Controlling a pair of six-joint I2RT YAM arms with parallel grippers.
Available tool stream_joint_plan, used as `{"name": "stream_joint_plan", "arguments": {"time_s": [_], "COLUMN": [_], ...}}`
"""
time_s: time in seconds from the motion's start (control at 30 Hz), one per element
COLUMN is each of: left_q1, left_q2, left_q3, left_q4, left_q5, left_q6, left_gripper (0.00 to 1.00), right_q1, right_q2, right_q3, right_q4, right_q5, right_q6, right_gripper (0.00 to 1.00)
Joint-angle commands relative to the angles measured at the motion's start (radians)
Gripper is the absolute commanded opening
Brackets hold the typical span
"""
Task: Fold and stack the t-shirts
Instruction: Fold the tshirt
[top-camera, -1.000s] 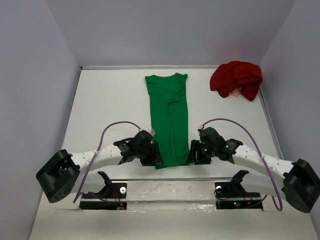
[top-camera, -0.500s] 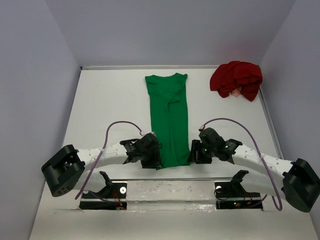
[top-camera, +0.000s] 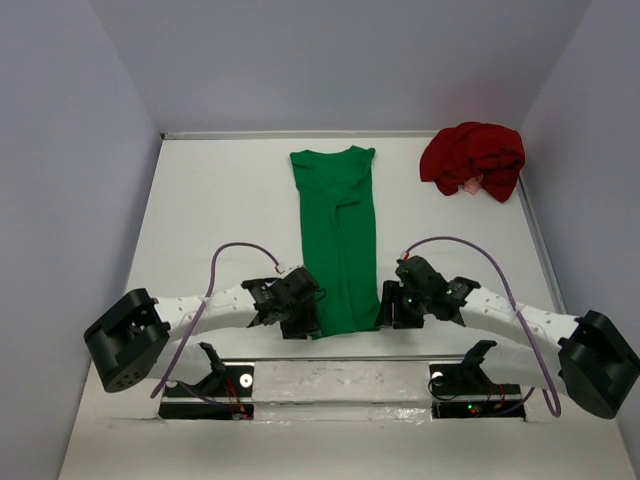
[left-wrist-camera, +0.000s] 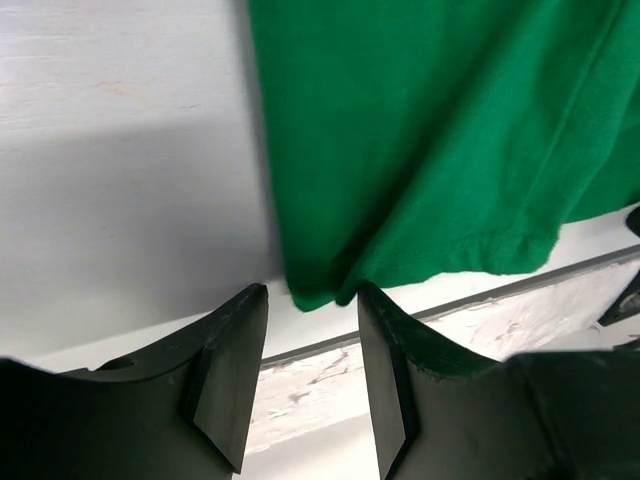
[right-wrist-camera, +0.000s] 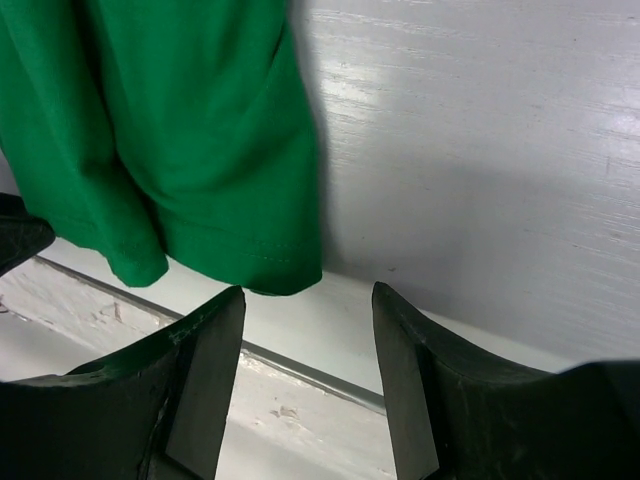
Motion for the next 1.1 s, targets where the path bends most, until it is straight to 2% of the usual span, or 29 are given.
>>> {"name": "stream_joint_plan", "arguments": {"time_s": [0.0,0.2,0.57,0.7,0.73,0.83,0.87,0.93,1.07], "left_q1": [-0.009,-0.009,-0.009,-0.009,-0.009,-0.009,-0.009,-0.009,-0.008], "left_q2": [0.054,0.047,0.007,0.008,0.009,0.012,0.013,0.012,0.005], "left_q3": [-0.009,0.002,-0.001,0.008,0.008,0.001,-0.001,-0.003,-0.013], "left_q4": [0.038,0.110,0.089,0.081,0.083,0.097,0.100,0.098,0.098], "left_q5": [0.010,0.045,0.022,0.013,0.014,0.022,0.022,0.021,0.019], "left_q6": [0.009,0.038,0.049,0.055,0.057,0.057,0.057,0.054,0.051], "left_gripper": [0.55,0.54,0.50,0.45,0.43,0.27,0.16,0.01,0.00], "right_q1": [0.007,0.007,0.007,0.017,0.029,0.040,0.054,0.074,0.102], "right_q2": [0.025,0.088,0.097,0.085,0.090,0.114,0.120,0.130,0.151], "right_q3": [0.026,0.018,0.017,0.032,0.035,0.044,0.047,0.053,0.067], "right_q4": [0.046,0.119,0.148,0.119,0.114,0.105,0.102,0.102,0.096], "right_q5": [0.021,-0.019,-0.032,0.005,0.011,0.039,0.045,0.057,0.082], "right_q6": [-0.001,0.001,0.022,0.043,0.050,0.059,0.068,0.074,0.093], "right_gripper": [0.60,0.59,0.56,0.33,0.19,0.03,0.02,0.00,0.00]}}
